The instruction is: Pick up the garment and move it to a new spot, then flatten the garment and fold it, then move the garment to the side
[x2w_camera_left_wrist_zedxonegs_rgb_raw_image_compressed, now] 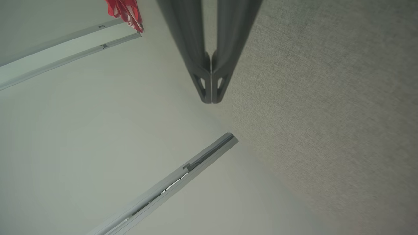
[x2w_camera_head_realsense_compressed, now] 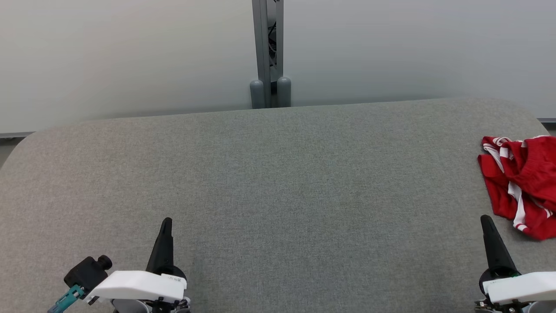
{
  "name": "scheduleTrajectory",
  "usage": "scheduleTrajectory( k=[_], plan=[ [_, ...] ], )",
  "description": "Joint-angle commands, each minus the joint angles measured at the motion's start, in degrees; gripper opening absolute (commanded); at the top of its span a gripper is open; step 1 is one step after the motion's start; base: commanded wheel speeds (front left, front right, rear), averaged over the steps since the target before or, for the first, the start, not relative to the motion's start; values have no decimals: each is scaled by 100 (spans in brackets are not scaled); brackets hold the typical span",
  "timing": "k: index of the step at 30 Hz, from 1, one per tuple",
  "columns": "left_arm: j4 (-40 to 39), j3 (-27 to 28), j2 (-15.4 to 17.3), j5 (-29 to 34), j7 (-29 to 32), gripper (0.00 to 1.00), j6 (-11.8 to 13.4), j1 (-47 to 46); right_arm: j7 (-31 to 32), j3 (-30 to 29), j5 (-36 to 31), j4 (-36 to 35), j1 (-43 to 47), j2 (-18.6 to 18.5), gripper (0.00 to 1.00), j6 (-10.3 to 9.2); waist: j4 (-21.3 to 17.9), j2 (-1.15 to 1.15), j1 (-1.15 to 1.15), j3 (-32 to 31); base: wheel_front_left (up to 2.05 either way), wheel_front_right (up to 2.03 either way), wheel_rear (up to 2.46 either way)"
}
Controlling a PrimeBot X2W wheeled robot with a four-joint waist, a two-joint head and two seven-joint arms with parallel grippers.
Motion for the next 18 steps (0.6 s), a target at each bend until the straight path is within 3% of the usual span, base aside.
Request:
scheduleTrajectory(
  k=[1,18],
  plan=[
    [-34,-2,19,-169,25,0,-56,-174,49,-85,211,-115,-12,-67,0,2,-1,0,0,0,0,0,0],
    [86,-59,24,-1160,200,0,-219,-408,373,-474,1349,-171,69,-110,0,2,-16,0,0,3,0,0,0]
  ],
)
